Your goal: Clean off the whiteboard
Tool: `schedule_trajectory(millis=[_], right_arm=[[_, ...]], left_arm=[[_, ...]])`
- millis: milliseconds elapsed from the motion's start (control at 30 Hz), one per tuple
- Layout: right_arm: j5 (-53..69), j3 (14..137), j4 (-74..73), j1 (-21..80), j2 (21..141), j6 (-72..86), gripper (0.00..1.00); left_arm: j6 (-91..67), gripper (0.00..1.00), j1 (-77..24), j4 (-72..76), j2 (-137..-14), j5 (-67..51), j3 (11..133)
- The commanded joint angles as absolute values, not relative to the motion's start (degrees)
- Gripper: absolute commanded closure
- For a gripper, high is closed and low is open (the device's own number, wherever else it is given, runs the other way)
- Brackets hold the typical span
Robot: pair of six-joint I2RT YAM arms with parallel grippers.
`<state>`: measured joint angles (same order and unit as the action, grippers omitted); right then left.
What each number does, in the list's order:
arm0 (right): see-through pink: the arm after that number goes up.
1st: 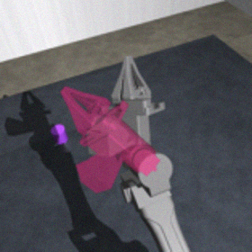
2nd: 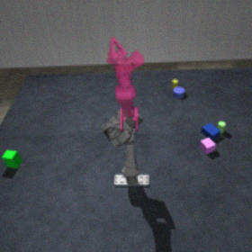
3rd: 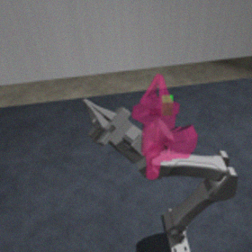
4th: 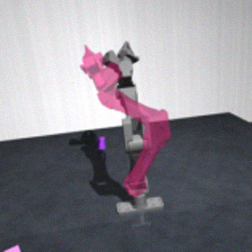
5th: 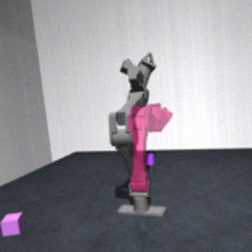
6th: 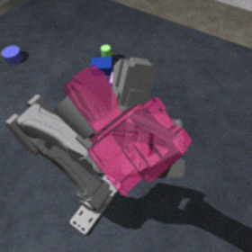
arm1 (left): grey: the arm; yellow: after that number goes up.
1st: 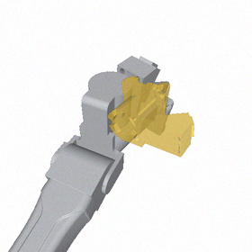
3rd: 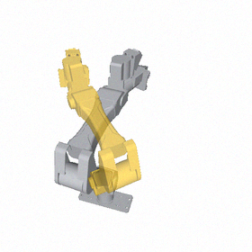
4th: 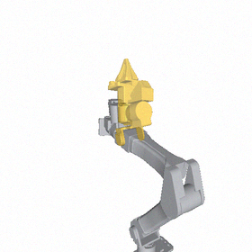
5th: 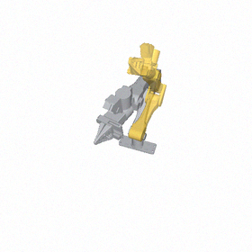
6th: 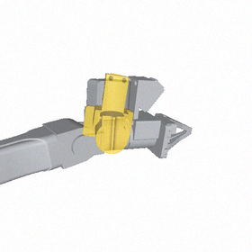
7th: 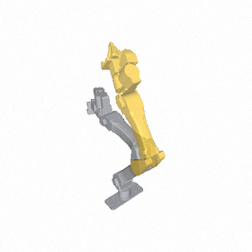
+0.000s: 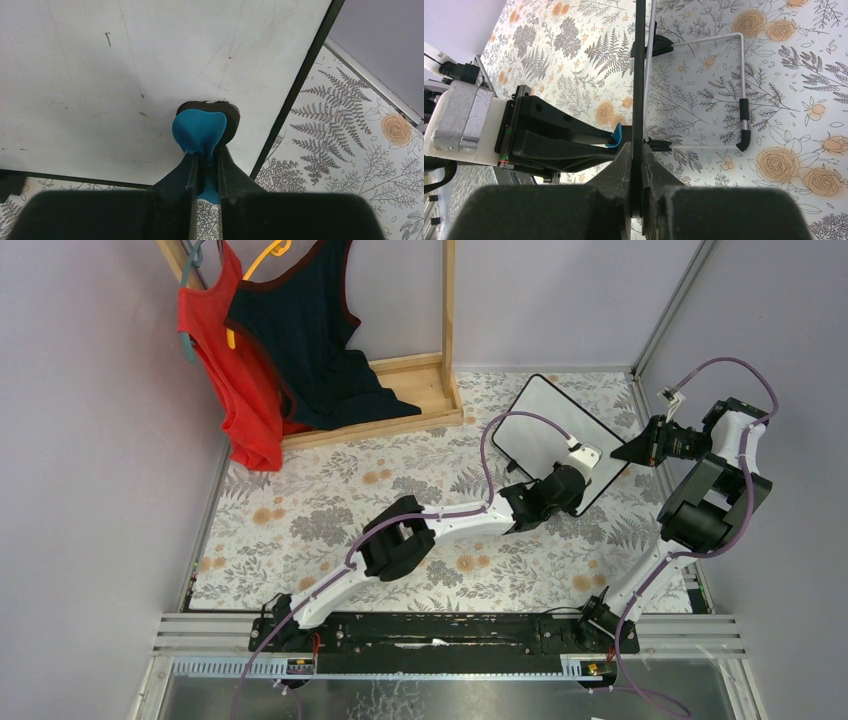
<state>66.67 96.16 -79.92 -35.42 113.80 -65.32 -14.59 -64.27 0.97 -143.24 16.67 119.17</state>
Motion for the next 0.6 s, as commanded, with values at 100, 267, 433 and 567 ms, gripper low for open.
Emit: schedule_trajectory(millis=[100, 267, 433, 567], right_arm=[[65.82, 95.24, -83.81, -33.77, 113.08, -67.83, 1.0], [65.48, 94.77, -83.83, -33.83, 113.03, -68.19, 1.0], [65.76, 94.83, -83.77, -33.83, 113.18, -68.27, 1.0], [65.61, 94.92, -83.76, -33.84, 113.29, -68.21, 1.0]], left_arm=[[-14.1, 1.0, -64.62, 0.61, -145.49, 16.26, 121.04], [-14.11, 1.0, -61.87, -0.24, -144.41, 16.61, 120.98], [-13.97, 1.0, -58.76, -0.19, -142.95, 16.78, 119.89], [-12.68, 1.0, -56.99, -0.7, -142.11, 18.2, 119.7]])
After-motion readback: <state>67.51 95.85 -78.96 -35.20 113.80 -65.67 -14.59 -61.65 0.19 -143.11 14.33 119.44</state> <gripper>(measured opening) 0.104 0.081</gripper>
